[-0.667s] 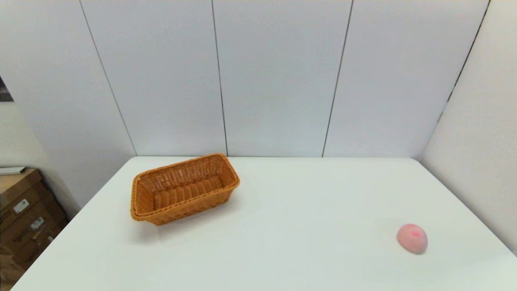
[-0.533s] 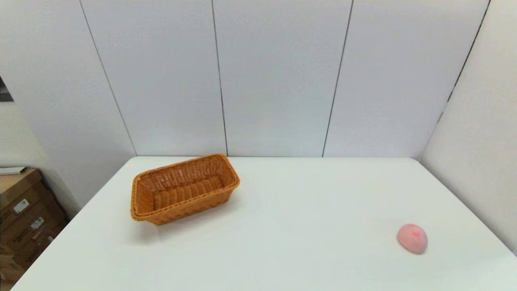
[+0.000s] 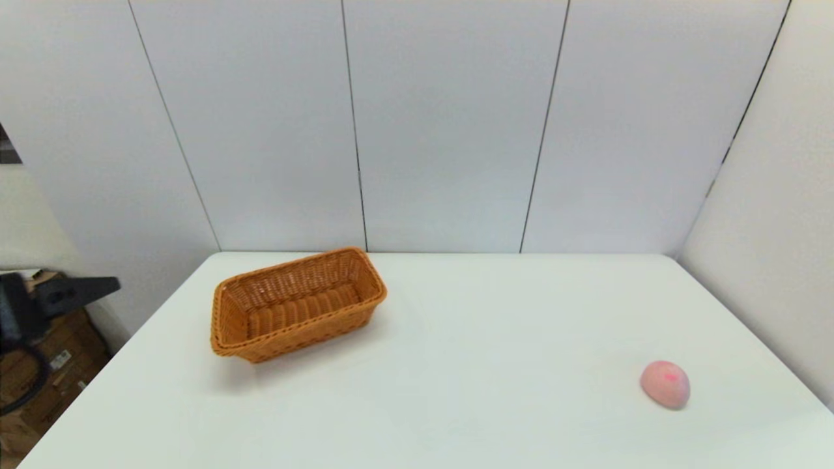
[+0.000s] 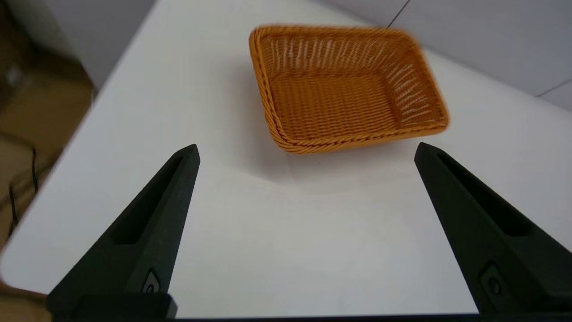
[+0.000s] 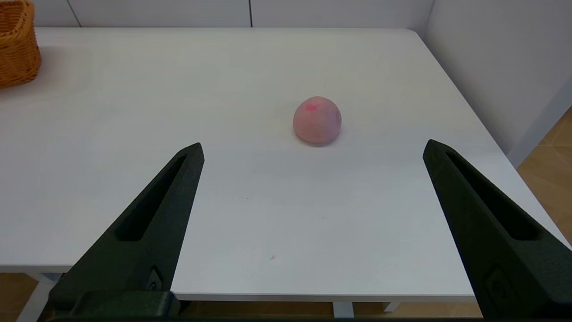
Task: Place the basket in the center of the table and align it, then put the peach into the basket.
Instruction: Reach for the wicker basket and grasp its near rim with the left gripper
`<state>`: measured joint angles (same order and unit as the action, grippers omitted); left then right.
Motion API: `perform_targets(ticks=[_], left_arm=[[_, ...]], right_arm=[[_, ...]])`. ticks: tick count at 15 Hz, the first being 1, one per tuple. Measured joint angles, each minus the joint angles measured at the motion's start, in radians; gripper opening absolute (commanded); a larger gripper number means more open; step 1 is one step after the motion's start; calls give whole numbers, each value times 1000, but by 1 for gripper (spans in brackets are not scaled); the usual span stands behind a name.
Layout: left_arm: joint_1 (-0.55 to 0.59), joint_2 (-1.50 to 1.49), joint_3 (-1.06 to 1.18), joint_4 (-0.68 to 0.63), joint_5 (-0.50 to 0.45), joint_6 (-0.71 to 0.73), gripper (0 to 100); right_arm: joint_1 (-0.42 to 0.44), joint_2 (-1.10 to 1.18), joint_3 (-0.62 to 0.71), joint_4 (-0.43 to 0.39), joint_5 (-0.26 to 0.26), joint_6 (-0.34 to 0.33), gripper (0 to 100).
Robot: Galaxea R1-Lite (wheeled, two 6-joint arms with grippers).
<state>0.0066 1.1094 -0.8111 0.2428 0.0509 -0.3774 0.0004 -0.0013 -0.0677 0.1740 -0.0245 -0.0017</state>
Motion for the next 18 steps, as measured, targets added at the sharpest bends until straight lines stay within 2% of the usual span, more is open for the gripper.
perform_targets(ticks=[6, 10, 11, 18], left_arm=[[15, 716, -354, 46, 6, -95, 100], [48, 1037, -521, 99, 2, -138, 100], [58, 1091, -547, 104, -9, -152, 0], [93, 1210, -708, 277, -100, -174, 0]], right_arm=[[0, 0, 0, 0, -1, 2, 100], [0, 0, 0, 0, -1, 2, 100], [0, 0, 0, 0, -1, 2, 100], [0, 0, 0, 0, -1, 0, 100]])
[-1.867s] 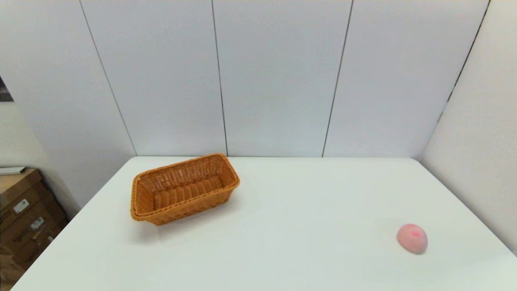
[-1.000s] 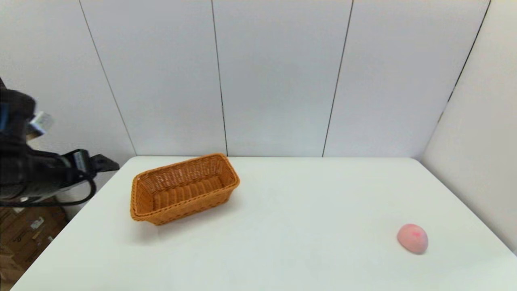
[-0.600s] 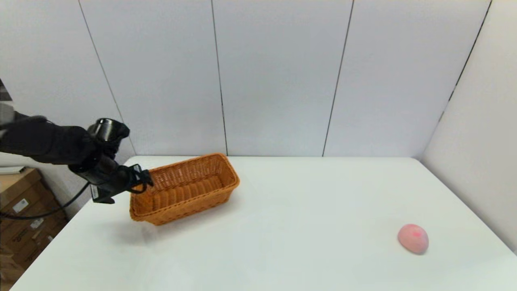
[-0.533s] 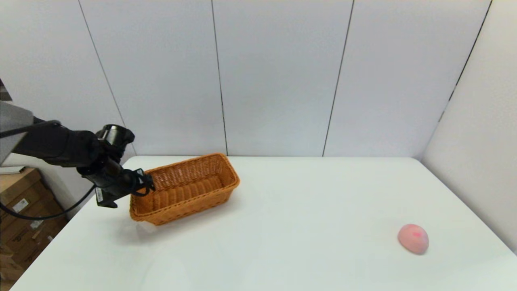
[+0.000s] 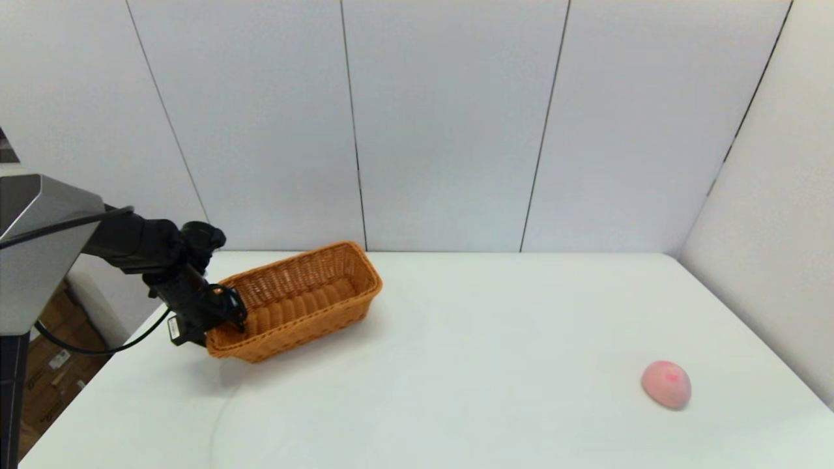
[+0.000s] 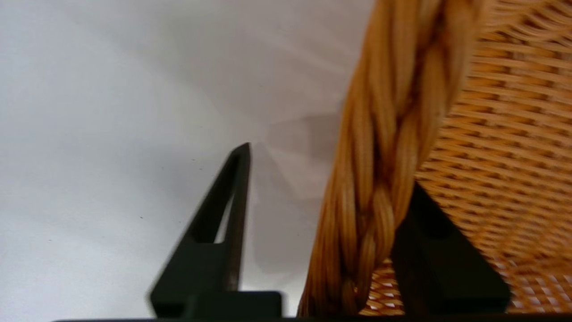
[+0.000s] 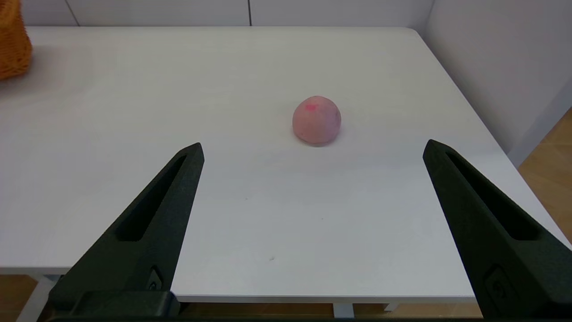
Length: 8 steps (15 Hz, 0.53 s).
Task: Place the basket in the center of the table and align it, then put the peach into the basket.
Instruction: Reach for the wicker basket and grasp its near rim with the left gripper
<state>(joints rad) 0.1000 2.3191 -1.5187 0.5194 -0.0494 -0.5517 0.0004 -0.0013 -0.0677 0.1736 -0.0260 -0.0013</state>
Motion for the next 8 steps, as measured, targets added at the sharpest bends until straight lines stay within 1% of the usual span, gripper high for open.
perform_targets(ticks=[4, 8], left_arm=[[0, -9, -7, 2, -19, -19, 0], [-5, -27, -13, 2, -94, -40, 0]], right_arm=[[0, 0, 0, 0, 1, 0, 100], [0, 0, 0, 0, 1, -1, 100]])
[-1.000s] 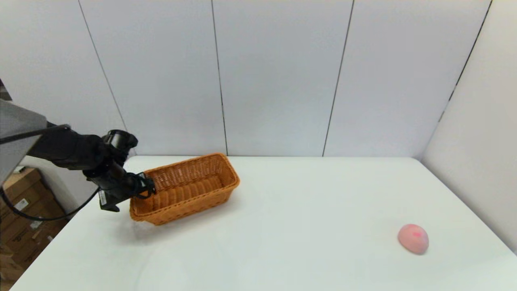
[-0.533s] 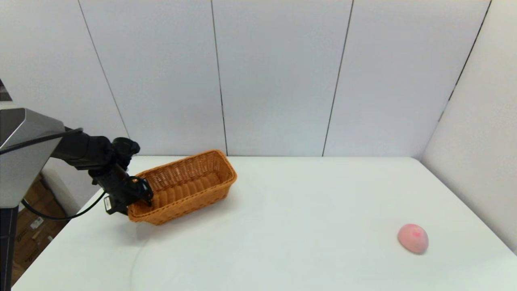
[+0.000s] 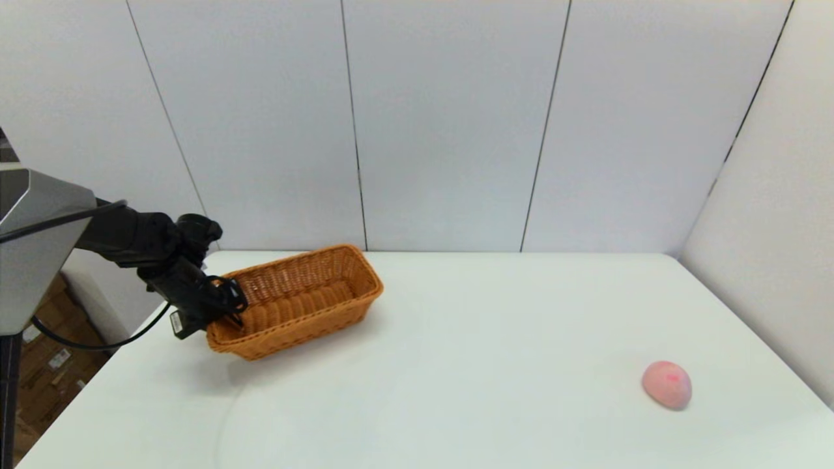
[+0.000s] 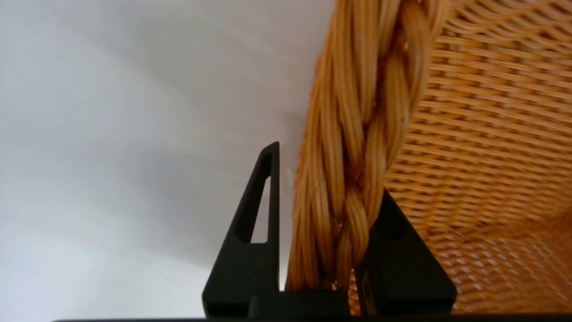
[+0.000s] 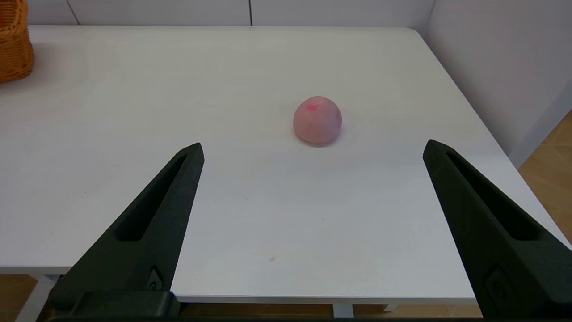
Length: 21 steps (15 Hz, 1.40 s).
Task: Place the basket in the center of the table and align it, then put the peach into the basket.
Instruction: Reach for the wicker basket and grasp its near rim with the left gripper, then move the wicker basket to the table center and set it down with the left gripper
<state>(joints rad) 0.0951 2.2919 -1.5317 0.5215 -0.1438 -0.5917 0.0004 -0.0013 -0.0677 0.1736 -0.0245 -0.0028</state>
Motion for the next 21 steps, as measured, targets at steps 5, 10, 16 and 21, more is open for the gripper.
perform_targets(ticks=[5, 10, 16, 21], left_arm=[[-34, -45, -5, 77, -160, -1, 0], [-181, -104, -1, 123, -196, -16, 0], [-452, -116, -63, 76, -221, -214, 0], [-544, -63, -121, 14, -224, -317, 0]], right_arm=[[0, 0, 0, 1, 1, -3, 100], [0, 0, 0, 1, 1, -4, 100], [0, 0, 0, 1, 1, -5, 100], [0, 0, 0, 1, 1, -4, 100]])
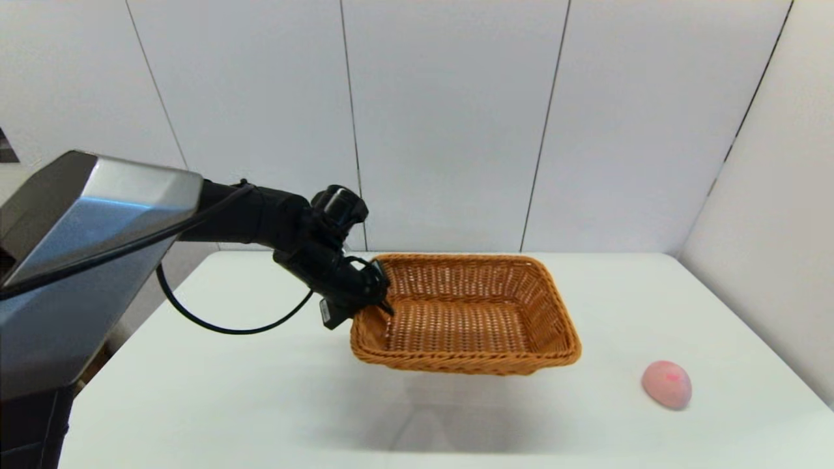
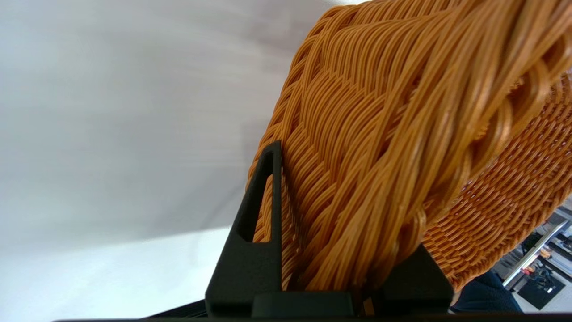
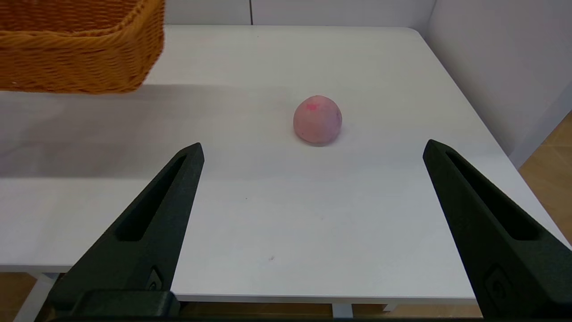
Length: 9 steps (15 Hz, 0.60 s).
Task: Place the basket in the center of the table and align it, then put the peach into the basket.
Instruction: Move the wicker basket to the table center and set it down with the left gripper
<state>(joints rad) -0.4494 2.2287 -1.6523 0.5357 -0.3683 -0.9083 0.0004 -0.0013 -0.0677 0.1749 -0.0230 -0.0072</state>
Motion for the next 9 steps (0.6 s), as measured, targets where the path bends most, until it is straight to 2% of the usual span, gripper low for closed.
perform_targets(ticks=[5, 6, 9], left_arm=[[-31, 73, -4, -1, 2, -4, 0], [-34, 82, -4, 0, 4, -4, 100], [-40, 96, -3, 4, 8, 1, 100]], right_arm=[[0, 0, 0, 1, 0, 0, 100], [0, 0, 0, 1, 0, 0, 100], [0, 0, 0, 1, 0, 0, 100]])
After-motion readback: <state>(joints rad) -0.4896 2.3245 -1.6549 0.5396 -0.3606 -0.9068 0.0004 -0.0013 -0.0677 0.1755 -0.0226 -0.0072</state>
